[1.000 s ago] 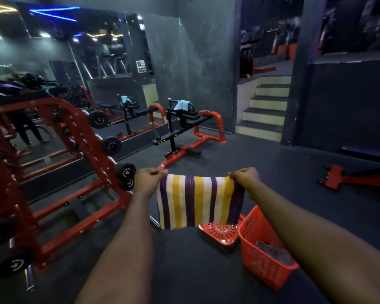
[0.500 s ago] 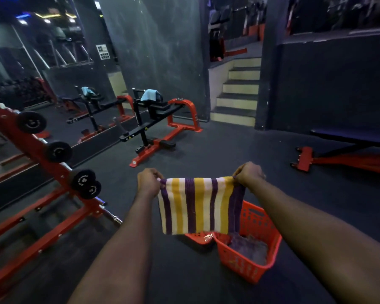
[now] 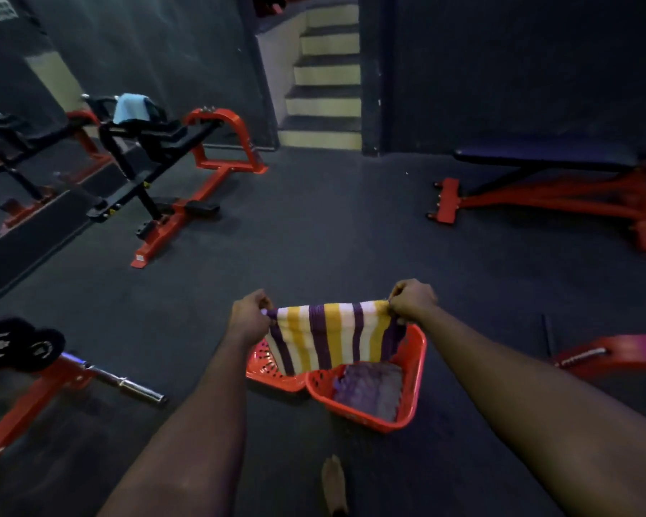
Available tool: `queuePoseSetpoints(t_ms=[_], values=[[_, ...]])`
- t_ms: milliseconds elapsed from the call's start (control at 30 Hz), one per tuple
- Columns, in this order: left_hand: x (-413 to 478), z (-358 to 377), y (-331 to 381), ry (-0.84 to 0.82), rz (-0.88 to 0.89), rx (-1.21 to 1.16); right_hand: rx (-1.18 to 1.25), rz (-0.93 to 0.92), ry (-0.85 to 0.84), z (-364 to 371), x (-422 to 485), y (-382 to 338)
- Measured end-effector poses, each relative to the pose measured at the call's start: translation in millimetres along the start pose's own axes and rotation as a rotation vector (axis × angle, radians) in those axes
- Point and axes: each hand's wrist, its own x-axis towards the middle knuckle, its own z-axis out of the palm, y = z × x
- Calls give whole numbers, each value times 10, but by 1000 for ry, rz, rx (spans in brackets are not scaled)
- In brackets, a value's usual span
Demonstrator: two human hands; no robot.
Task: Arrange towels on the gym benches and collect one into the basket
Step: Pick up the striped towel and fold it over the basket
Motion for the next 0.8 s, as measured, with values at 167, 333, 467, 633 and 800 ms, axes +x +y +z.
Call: queuePoseSetpoints(t_ms=[167,333,467,633,800], values=[[653,653,-30,-271,11,10,67,193,-56,255,516,399],[1288,1400,-169,-494,72,27,71,366,21,671,1029,858],[1532,1800,-294,-494,85,59,97,357,77,963,1206,1061],[1660,2326,-691,-613,61,109,129,404,43,1580,1357,1402],[1511,2581,-942,-849,-38,227,-6,566,-122,1923,1257,1540]])
